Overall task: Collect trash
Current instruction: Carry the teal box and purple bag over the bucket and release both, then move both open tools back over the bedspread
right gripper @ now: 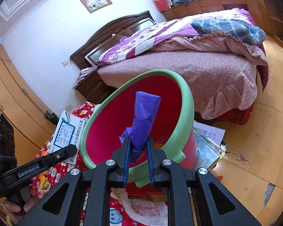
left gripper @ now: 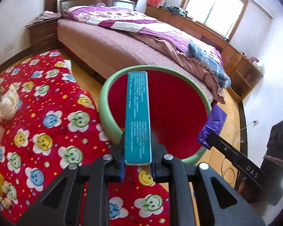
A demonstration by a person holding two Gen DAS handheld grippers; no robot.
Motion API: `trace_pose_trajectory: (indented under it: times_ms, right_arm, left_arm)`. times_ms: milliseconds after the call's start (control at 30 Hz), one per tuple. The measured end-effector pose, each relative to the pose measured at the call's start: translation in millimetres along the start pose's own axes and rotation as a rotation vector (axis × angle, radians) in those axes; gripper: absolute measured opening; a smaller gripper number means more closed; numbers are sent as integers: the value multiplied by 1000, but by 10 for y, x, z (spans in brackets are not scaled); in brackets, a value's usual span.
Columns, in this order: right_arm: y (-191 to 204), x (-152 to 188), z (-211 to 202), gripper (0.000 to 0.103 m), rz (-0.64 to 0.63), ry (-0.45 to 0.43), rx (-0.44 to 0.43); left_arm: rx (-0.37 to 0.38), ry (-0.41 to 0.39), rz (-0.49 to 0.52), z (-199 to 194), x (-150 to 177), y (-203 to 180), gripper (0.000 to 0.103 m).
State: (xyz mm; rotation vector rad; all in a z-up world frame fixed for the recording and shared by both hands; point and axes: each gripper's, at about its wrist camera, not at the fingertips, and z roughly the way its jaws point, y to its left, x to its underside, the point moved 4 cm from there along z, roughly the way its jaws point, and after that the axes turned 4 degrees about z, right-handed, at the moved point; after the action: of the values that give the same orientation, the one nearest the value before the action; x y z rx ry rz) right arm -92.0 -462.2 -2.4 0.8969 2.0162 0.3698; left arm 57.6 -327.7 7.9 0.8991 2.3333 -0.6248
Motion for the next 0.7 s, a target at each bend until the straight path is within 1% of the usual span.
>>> trace_pose_trajectory:
  times_ms: [133, 200, 267, 533, 700]
  right_arm:
    - [-7, 6, 23, 22, -1, 4, 3]
    - [-26, 3, 38, 28, 8, 5, 2]
    - [-31, 2, 46, 31, 12, 8, -2]
    - [14, 17, 15, 32, -3, 4, -3]
    - [64, 29, 1, 36, -10, 8, -14]
  left_arm:
    - [-6, -8, 45, 29, -11, -78, 19]
    - [-11, -7, 54, 35, -7, -85, 23]
    - [-12, -8, 50, 35, 1, -82, 25]
    - [-33, -17, 32, -39, 68, -15, 25]
    - [-62, -19, -6, -129, 123, 103, 25]
